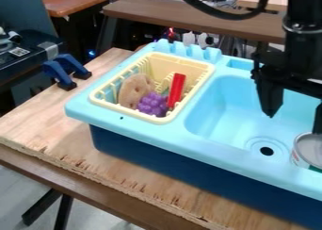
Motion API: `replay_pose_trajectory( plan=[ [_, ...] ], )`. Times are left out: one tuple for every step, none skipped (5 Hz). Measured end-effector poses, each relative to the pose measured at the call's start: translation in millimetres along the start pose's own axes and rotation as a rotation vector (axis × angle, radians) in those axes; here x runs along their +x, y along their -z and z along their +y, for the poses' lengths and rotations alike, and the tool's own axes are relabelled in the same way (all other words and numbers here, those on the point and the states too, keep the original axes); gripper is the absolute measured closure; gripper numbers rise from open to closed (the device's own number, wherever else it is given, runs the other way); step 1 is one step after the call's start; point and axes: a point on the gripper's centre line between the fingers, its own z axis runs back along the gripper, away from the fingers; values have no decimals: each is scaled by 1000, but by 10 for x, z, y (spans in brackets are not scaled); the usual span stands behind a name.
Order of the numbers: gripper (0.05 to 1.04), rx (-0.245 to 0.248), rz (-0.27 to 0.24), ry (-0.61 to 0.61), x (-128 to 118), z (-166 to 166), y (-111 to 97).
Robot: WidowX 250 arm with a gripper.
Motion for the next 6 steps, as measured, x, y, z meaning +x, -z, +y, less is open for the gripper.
replay_pose_trajectory(
  plan=[
    [85, -58, 35, -36, 140, -92, 281],
    [85, -82, 37, -58, 287, -98, 409],
    [85, -73, 54, -53, 316, -167, 475],
    [85, -68, 81, -35, 304, -216, 476],
    [85, -47, 130, -27, 219, -211, 469],
    [85, 3, 243, -49, -4, -175, 511]
  ],
)
